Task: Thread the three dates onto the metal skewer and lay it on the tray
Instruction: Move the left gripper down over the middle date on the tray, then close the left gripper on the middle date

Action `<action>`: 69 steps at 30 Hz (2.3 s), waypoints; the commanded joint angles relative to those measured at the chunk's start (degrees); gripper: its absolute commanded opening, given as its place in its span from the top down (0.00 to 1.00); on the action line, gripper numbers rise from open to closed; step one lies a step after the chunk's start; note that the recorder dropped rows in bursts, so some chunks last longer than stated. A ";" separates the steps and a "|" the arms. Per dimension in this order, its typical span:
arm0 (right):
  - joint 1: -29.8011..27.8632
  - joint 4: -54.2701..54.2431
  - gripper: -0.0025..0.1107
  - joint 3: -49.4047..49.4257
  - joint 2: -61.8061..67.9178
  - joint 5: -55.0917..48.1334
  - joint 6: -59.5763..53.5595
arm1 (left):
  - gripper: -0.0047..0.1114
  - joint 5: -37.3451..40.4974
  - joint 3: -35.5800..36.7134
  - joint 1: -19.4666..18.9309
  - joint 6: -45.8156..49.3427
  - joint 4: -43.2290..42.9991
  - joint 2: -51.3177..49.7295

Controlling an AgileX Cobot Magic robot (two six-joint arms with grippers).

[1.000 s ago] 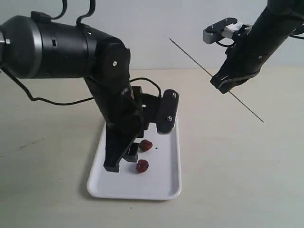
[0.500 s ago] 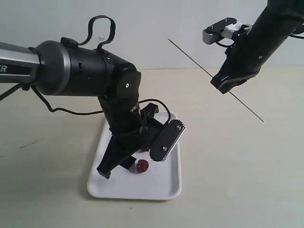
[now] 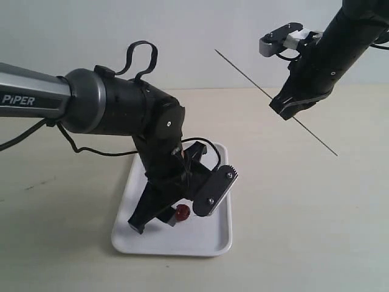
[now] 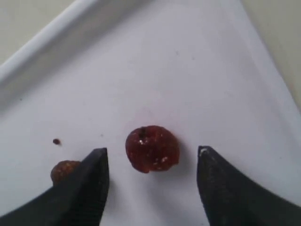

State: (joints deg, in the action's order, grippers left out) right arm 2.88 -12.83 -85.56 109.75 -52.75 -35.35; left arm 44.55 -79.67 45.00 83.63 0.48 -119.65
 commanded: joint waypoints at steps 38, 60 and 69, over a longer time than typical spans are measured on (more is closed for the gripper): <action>-0.18 -0.46 0.98 0.06 -0.41 0.17 -0.61 | 0.48 -0.47 0.17 0.41 -14.43 5.93 -0.04; -0.18 -0.69 0.98 0.06 -0.41 0.17 -0.61 | 0.48 2.54 -3.18 0.08 -28.37 0.96 -2.86; -0.18 -1.07 0.98 0.06 -0.41 0.42 -0.61 | 0.48 4.11 -3.62 0.62 -16.42 -2.66 -3.70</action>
State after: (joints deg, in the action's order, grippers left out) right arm 2.88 -13.19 -85.56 109.75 -52.75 -35.35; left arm 48.93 -83.03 45.23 66.92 -1.04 -123.46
